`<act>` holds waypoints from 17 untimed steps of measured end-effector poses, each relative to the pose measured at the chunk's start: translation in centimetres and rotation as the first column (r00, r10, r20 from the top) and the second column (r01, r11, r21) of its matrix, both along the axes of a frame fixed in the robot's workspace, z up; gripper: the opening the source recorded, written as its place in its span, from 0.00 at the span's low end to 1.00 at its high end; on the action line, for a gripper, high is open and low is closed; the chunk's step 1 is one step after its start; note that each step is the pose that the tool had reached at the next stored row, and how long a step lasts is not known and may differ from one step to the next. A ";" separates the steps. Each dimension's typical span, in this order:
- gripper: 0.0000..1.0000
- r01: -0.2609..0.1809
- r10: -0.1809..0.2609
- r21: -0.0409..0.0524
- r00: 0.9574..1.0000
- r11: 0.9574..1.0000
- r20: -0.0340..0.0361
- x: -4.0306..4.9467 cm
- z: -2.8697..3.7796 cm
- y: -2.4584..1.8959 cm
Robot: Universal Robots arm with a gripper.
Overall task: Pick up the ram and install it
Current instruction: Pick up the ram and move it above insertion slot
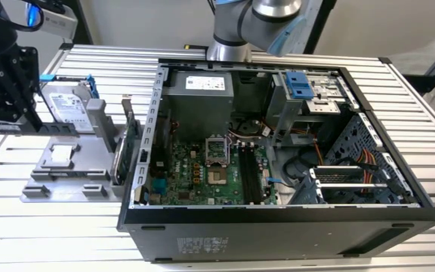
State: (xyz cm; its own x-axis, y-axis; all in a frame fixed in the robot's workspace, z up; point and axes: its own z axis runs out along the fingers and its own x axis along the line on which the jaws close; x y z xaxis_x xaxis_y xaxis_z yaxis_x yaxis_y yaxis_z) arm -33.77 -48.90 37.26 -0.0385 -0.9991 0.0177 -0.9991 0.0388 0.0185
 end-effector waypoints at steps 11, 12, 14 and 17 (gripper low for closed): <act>0.00 0.000 0.000 0.000 1.000 1.000 0.000 0.33 0.30 0.01; 0.00 0.000 0.000 0.000 1.000 1.000 0.000 0.36 0.32 0.01; 0.00 0.000 0.000 0.000 1.000 1.000 0.000 0.43 0.38 0.01; 0.00 0.000 0.000 0.000 1.000 1.000 0.000 0.55 0.46 0.01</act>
State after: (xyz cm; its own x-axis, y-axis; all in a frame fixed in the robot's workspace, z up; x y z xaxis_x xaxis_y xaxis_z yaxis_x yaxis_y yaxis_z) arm -33.22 -48.89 37.72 -0.0387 -0.9991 0.0177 -0.9991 0.0390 0.0186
